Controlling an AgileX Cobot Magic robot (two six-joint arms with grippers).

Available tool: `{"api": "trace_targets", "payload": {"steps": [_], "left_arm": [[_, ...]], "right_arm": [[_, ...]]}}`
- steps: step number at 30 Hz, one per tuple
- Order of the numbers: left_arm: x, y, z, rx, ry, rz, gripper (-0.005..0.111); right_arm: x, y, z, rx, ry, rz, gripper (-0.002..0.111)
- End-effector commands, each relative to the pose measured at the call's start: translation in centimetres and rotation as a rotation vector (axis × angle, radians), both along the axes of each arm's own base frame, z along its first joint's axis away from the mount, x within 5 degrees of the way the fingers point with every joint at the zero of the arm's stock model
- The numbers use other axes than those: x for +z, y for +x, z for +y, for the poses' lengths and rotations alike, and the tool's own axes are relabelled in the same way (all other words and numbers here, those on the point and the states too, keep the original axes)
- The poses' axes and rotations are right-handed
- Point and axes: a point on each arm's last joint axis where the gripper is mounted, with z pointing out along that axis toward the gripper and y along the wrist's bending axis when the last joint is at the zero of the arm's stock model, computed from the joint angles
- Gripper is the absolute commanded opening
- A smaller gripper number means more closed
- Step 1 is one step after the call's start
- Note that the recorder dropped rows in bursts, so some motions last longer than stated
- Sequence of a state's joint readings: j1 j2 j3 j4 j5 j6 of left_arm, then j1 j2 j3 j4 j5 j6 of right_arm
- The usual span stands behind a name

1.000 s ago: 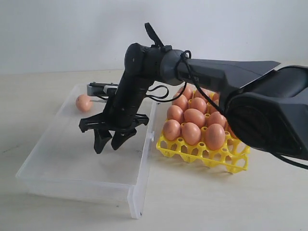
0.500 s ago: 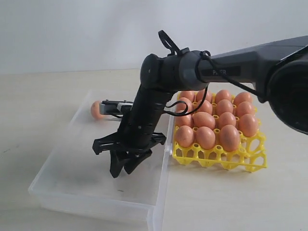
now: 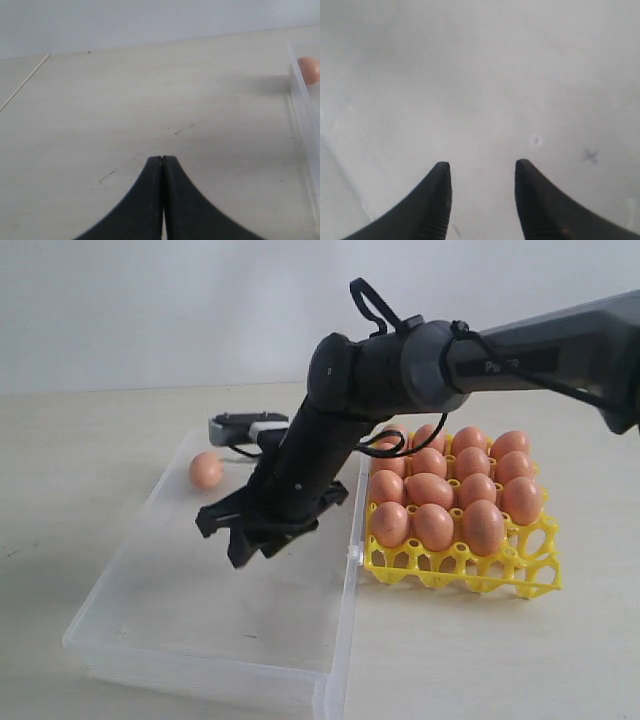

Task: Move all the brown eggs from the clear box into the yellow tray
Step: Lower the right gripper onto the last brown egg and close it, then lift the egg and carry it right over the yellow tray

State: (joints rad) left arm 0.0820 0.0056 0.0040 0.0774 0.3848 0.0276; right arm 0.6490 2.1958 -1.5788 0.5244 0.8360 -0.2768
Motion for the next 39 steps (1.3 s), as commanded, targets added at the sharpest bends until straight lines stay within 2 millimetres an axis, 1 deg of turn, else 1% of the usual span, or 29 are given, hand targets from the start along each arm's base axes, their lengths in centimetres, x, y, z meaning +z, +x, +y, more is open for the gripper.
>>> {"api": "trace_targets", "payload": {"steps": [1, 4, 7, 11, 16, 19, 27, 35, 39], "left_arm": [[0.2, 0.0, 0.0, -0.005, -0.006, -0.016, 0.000], [0.2, 0.0, 0.0, -0.005, -0.006, -0.016, 0.000], [0.2, 0.0, 0.0, -0.005, -0.006, -0.016, 0.000], [0.2, 0.0, 0.0, -0.005, -0.006, -0.016, 0.000], [0.2, 0.0, 0.0, -0.005, -0.006, -0.016, 0.000], [0.2, 0.0, 0.0, -0.005, -0.006, -0.016, 0.000], [0.2, 0.0, 0.0, -0.005, -0.006, -0.016, 0.000], [0.2, 0.0, 0.0, -0.005, -0.006, -0.016, 0.000], [0.2, 0.0, 0.0, -0.005, -0.006, -0.016, 0.000]], "right_arm": [[2.2, 1.9, 0.3, -0.078, 0.085, -0.219, 0.050], [2.7, 3.0, 0.8, -0.110, 0.122, -0.291, 0.057], [3.2, 4.2, 1.4, -0.138, 0.157, -0.361, 0.058], [2.9, 5.6, 2.3, -0.152, 0.181, -0.397, 0.058], [1.3, 6.9, 3.3, -0.183, 0.193, -0.383, 0.058], [0.7, 7.5, 3.8, -0.213, 0.206, -0.371, 0.058], [0.5, 8.4, 4.4, -0.255, 0.233, -0.362, 0.058], [-0.9, 8.5, 4.5, -0.268, 0.219, -0.336, 0.058], [-1.2, 8.6, 4.5, -0.287, 0.224, -0.332, 0.058]]}}
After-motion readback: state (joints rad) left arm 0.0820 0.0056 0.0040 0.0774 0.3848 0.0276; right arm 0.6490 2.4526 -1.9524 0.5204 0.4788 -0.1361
